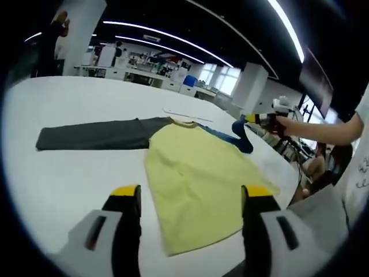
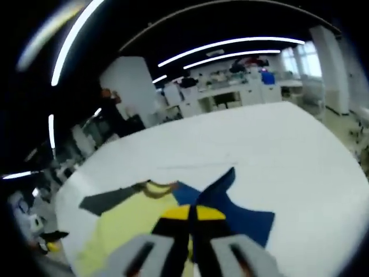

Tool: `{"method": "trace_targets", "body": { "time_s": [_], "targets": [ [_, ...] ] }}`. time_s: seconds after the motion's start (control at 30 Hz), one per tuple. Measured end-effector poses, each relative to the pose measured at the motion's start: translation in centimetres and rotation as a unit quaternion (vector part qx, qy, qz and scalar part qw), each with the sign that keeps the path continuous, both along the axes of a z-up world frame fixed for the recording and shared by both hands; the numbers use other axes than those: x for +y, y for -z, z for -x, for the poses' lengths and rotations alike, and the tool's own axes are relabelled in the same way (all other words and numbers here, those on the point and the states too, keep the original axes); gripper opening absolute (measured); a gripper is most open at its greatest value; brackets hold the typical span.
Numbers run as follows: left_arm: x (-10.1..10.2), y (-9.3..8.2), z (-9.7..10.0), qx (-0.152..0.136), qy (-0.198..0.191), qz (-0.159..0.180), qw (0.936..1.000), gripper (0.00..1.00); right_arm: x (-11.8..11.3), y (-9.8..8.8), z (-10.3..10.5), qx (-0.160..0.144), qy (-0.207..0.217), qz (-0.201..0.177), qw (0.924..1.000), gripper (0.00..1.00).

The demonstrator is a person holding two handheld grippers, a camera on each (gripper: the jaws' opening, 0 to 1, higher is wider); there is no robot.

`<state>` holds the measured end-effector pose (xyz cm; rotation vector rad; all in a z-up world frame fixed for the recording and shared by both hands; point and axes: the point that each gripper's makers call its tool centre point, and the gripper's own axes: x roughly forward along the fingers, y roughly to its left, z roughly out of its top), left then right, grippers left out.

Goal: Fold the garment on the visible template until the final outline fits inside the template.

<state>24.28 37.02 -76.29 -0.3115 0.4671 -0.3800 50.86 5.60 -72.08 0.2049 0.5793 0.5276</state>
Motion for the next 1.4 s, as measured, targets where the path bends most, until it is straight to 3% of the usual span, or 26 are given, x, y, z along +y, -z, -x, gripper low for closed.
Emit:
{"method": "trace_targets", "body": {
  "time_s": [0.27, 0.5, 0.77, 0.93, 1.03, 1.23, 1.4],
  "targets": [
    [0.4, -0.3, -0.3, -0.007, -0.009, 0.004, 0.9999, 0.67, 7.1, -1.3, -1.0, -0.009, -0.054, -0.017, 0.9983, 0.0],
    [0.7, -0.4, -0.4, -0.011, -0.017, 0.007, 0.9998, 0.66, 11.5, -2.1, -1.6, -0.012, -0.09, -0.028, 0.9955, 0.0],
    [0.8, -0.6, -0.4, -0.014, -0.018, 0.008, 0.9997, 0.66, 16.8, -3.3, -1.1, -0.018, -0.131, -0.046, 0.9902, 0.0],
    [0.8, -0.7, -0.4, -0.015, -0.019, 0.009, 0.9997, 0.66, 21.4, -3.6, -0.4, -0.018, -0.161, -0.062, 0.9848, 0.0],
    [0.7, -0.7, -0.4, -0.016, -0.02, 0.009, 0.9996, 0.66, 23.7, -2.9, 0.3, -0.014, -0.179, -0.063, 0.9817, 0.0],
    [1.1, -1.0, -0.5, -0.019, -0.029, 0.015, 0.9993, 0.66, 27.7, 1.0, 2.4, 0.011, -0.213, -0.032, 0.9764, 0.0],
    [1.4, -1.0, -0.6, -0.022, -0.034, 0.019, 0.999, 0.66, 28.2, 5.1, 2.7, 0.039, -0.221, -0.002, 0.9745, 0.0]
  ]
}}
